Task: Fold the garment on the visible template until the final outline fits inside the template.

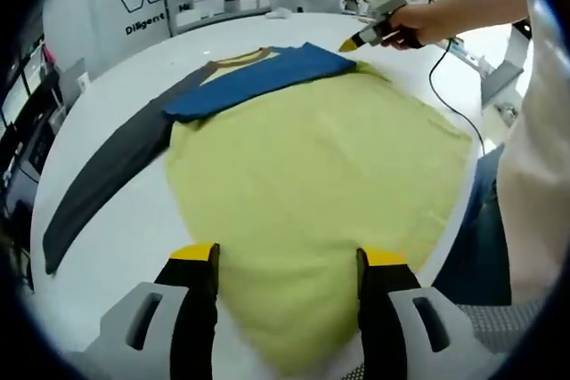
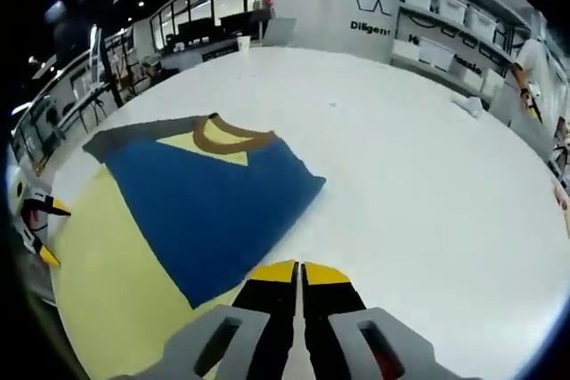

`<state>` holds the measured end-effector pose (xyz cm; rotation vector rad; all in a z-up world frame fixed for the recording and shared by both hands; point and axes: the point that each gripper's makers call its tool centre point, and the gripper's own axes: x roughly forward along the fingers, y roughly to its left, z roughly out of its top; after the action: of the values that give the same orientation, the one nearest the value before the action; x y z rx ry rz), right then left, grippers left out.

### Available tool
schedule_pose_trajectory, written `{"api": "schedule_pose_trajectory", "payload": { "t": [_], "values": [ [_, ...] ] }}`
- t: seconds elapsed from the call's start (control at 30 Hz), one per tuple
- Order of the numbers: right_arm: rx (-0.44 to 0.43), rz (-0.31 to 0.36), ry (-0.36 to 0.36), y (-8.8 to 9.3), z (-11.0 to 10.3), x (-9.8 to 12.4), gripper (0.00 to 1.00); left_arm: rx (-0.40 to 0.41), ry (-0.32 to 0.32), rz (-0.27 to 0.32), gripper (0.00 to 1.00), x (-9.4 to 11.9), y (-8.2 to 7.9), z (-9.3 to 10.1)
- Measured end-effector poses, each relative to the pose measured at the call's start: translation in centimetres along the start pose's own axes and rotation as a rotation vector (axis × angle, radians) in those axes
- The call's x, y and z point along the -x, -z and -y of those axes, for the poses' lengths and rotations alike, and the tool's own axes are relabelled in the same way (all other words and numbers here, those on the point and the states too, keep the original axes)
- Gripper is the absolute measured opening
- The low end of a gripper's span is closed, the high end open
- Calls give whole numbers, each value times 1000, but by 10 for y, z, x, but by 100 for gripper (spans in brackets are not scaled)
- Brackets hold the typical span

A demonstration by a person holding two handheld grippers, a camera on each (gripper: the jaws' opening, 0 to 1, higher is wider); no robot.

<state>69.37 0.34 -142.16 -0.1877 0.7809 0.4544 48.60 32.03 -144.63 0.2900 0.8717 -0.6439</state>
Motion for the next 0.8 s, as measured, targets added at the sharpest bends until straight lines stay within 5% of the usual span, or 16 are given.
{"api": "schedule_pose_trajectory", "payload": {
  "t": [0.07,0.3,0.43,0.5,0.6,0.8],
  "values": [
    [32,6,-7,-2,-10,0,8,2,-2,0,62,0,0,0],
    [183,-27,-36,11,-48,-8,15,5,-3,0,62,0,0,0],
    [259,-81,-4,22,-44,-13,13,8,-4,1,63,0,-1,1],
    [209,-60,-10,19,-43,-14,12,6,-2,0,66,0,0,3],
    [293,-72,17,19,-33,-11,0,7,-5,1,66,-1,0,4],
    [232,-39,-46,18,-31,-10,0,6,-6,1,67,-1,0,4]
  ]
}}
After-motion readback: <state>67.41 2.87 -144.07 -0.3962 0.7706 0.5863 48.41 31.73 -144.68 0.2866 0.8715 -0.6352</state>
